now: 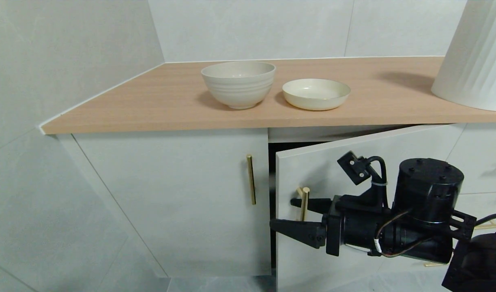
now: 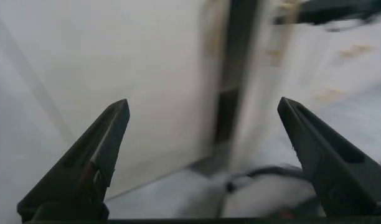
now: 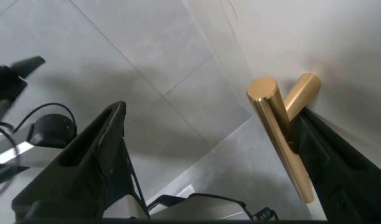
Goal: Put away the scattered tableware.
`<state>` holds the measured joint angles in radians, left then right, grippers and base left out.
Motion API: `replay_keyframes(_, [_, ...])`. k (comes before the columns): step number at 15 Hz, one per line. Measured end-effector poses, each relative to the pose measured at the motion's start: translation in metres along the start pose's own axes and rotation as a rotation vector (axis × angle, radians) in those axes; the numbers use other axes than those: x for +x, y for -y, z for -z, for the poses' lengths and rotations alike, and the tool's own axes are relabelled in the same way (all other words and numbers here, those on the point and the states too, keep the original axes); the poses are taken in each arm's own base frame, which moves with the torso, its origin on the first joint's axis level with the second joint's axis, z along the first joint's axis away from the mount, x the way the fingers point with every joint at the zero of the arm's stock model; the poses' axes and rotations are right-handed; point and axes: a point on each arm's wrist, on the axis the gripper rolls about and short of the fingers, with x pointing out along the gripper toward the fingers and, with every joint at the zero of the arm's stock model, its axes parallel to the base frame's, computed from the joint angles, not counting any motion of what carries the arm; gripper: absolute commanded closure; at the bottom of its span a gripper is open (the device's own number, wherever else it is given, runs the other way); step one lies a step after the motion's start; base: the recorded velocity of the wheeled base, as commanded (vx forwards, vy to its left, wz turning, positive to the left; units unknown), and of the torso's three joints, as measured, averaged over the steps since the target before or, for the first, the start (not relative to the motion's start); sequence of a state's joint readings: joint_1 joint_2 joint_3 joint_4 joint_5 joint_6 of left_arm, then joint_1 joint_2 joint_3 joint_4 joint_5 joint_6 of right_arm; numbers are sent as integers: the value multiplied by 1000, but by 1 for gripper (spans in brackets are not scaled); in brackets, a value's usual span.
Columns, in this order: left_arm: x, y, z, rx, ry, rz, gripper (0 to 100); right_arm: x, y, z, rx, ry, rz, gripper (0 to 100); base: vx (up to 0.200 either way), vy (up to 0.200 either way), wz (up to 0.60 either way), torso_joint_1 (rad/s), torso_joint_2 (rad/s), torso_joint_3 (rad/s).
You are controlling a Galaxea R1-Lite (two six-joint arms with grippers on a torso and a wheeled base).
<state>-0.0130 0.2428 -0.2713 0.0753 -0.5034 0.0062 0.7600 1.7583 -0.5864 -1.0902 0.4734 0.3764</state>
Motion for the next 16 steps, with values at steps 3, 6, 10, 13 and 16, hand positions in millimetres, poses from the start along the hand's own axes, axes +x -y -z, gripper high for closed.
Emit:
replay_keyframes(3, [36,-17,-35,-69,-130,137,0,0,-2,-1,-4,4,-6,0,0,0,0,0,0,0])
replay_keyframes(6, [96,-36,-59,-88,-210,208,0,0,-4,-1,-6,4,-13,0,0,0,0,0,0,0])
replay_keyframes(10, [180,-39,-57,-54,-205,169,0,-1,-6,-2,-10,7,-19,0,0,0,0,0,0,0])
replay_keyframes(13, [222,-27,-37,-87,-193,125,0,-2,-7,-2,-12,10,-23,0,0,0,0,0,0,0])
replay_keyframes(16, [249,-13,-17,-113,-171,96,0,-2,-7,-2,-13,11,-25,0,0,0,0,0,0,0])
